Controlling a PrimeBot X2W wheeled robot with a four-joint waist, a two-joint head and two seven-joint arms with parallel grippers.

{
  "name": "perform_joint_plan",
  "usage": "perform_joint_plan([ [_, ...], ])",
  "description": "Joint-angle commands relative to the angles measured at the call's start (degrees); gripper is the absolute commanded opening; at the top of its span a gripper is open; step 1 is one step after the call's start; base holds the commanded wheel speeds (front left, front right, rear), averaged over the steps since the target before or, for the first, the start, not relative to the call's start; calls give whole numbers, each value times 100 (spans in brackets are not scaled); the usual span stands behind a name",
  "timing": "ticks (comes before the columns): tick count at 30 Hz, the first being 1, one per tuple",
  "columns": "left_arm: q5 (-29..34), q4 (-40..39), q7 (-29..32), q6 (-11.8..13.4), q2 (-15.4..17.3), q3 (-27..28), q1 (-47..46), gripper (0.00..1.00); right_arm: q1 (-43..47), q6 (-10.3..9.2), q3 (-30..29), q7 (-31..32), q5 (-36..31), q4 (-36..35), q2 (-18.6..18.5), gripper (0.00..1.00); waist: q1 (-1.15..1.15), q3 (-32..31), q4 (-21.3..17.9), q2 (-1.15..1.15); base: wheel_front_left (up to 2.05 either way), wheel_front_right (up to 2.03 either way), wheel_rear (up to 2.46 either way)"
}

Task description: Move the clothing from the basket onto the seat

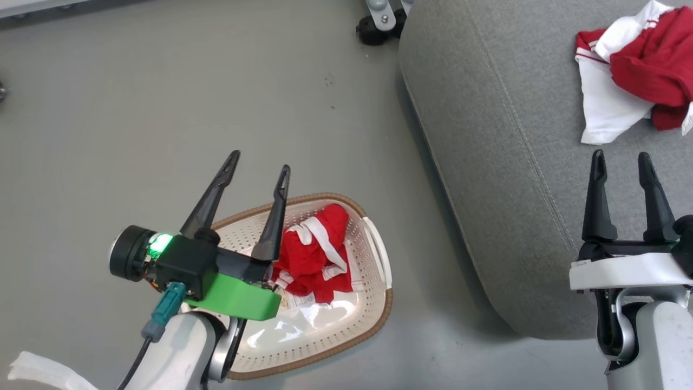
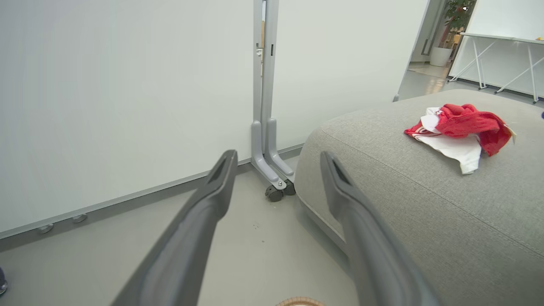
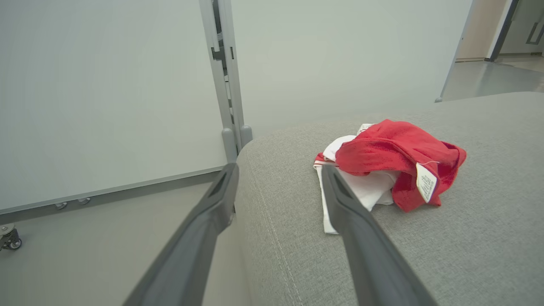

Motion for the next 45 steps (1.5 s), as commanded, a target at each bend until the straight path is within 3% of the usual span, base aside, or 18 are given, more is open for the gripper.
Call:
perform_joint_plan([
  [1, -72, 45, -43, 79, -5, 98, 131, 100, 118, 0, 96, 28, -32, -86, -6, 100, 1, -480, 497, 0, 0, 0, 0],
  [10, -337, 113, -129, 392, -73, 1010, 649, 100, 511, 0, 498, 221, 11, -379, -5, 100, 1, -889, 1101, 0, 0, 0, 0],
  [14, -267, 49, -127, 418, -103, 1474, 1005, 100, 677, 0, 569, 344, -65, -459, -5, 100, 1, -1053, 1266, 0, 0, 0, 0],
  [22, -139, 111, -121, 74, -209, 2126, 1660, 100, 1078, 0, 625, 628, -162, -607, -4, 100, 1, -1396, 1403, 0, 0, 0, 0],
  [32, 82, 429, -122, -335, -409, 2285, 2192, 100, 1538, 0, 746, 890, -166, -779, -4, 100, 1, -1762, 1337, 0, 0, 0, 0],
  [45, 341, 868, -122, -524, -599, 2402, 2435, 100, 1996, 0, 885, 1212, -181, -973, -4, 100, 1, -2136, 1283, 0, 0, 0, 0],
])
